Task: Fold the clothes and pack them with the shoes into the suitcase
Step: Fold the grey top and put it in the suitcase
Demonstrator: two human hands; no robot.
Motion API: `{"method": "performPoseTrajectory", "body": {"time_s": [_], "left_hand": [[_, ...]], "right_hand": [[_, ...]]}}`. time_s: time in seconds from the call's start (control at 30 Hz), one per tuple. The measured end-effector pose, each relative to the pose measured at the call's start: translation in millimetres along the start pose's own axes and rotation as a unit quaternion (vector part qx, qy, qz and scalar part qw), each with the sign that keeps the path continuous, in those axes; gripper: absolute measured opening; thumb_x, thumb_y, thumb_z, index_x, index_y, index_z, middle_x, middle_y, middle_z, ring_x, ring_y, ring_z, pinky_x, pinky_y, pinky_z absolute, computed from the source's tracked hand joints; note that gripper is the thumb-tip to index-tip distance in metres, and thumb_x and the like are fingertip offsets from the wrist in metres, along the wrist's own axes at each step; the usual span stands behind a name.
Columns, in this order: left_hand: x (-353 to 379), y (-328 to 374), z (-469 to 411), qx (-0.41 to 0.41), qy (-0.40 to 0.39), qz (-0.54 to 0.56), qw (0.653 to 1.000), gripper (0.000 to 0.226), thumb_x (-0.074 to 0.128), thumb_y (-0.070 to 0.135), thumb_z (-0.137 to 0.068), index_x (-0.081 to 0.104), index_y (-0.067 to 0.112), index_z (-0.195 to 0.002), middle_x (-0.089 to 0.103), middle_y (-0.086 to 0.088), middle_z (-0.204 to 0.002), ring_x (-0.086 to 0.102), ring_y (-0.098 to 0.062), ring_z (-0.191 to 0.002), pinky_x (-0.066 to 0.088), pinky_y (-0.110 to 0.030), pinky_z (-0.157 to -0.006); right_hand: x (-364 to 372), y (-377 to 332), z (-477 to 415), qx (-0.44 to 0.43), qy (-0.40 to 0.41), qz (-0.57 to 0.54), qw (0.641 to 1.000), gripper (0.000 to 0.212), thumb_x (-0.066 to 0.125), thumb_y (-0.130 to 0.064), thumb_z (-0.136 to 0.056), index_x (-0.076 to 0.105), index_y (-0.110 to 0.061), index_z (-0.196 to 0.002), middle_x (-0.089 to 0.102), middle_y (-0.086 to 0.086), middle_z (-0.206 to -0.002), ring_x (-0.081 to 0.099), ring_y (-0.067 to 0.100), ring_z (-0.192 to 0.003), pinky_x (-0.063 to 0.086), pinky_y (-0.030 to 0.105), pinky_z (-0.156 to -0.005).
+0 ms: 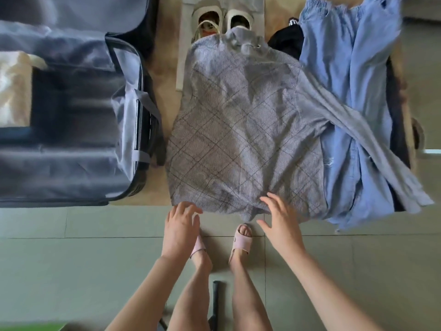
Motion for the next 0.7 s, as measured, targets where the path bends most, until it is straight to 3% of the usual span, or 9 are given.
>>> {"method": "performPoseTrajectory", "body": {"time_s": [0.1, 0.17, 0.33, 0.47, 0.57, 0.7], "left_hand": [[10, 19, -9, 0.000, -0.038, 0.019, 0.999, 0.021, 0.057, 0.012, -0.089, 0.066, 0.020, -0.107, 0.060, -0.001, -0.114, 0.050, -0.025, -0.110, 0.034, -0.033, -0.095], [18, 36, -14, 0.018, -0.058, 0.011, 0.998, 0.026, 0.057, 0.016, -0.090, 0.064, 0.023, -0.114, 0.060, 0.001, -0.119, 0.048, -0.023, -0.114, 0.033, -0.032, -0.096], [49, 72, -3, 0.034, -0.101, -0.004, 0.994, 0.036, 0.061, 0.026, -0.090, 0.056, 0.028, -0.125, 0.056, 0.006, -0.127, 0.046, -0.017, -0.120, 0.032, -0.027, -0.098], [62, 80, 7, -0.039, -0.053, 0.083, 0.994, 0.045, 0.067, 0.025, -0.084, 0.055, 0.029, -0.127, 0.057, 0.008, -0.123, 0.047, -0.018, -0.113, 0.035, -0.027, -0.093], [68, 77, 9, -0.107, -0.001, 0.131, 0.986, 0.050, 0.072, 0.025, -0.080, 0.056, 0.025, -0.127, 0.061, 0.006, -0.117, 0.050, -0.020, -0.111, 0.036, -0.029, -0.089], [72, 79, 11, -0.125, 0.068, 0.102, 0.985, 0.052, 0.079, 0.025, -0.072, 0.061, 0.020, -0.121, 0.064, 0.001, -0.113, 0.054, -0.025, -0.106, 0.038, -0.035, -0.086]], "right_hand": [[-9, 13, 3, 0.027, 0.063, -0.038, 0.997, 0.051, 0.080, -0.015, -0.072, 0.058, -0.013, -0.118, 0.055, 0.007, -0.123, 0.053, 0.029, -0.113, 0.044, 0.039, -0.096], [-18, 22, 4, 0.043, 0.111, -0.038, 0.992, 0.047, 0.084, -0.016, -0.067, 0.061, -0.011, -0.108, 0.059, 0.008, -0.111, 0.055, 0.031, -0.102, 0.039, 0.034, -0.091], [-18, 56, 7, 0.128, 0.140, -0.034, 0.981, 0.043, 0.088, -0.025, -0.061, 0.063, -0.011, -0.094, 0.058, 0.011, -0.096, 0.054, 0.035, -0.093, 0.045, 0.046, -0.079], [-15, 99, 19, 0.267, 0.179, -0.148, 0.935, 0.050, 0.086, -0.020, -0.065, 0.062, -0.001, -0.104, 0.061, 0.020, -0.107, 0.050, 0.039, -0.106, 0.036, 0.045, -0.094], [-9, 108, 18, 0.253, 0.162, -0.159, 0.941, 0.052, 0.085, -0.023, -0.068, 0.063, -0.003, -0.111, 0.060, 0.018, -0.112, 0.048, 0.038, -0.109, 0.031, 0.038, -0.095], [-5, 91, 18, 0.191, 0.164, -0.123, 0.960, 0.051, 0.087, -0.026, -0.063, 0.068, -0.007, -0.107, 0.061, 0.015, -0.106, 0.052, 0.037, -0.102, 0.034, 0.037, -0.092]]}}
Point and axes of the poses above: each hand's wrist, its own z-axis away from the middle knuckle, its own x-axis out of the palm, y = z × x, the point moved 9 cm from there along -z, towards the middle knuckle
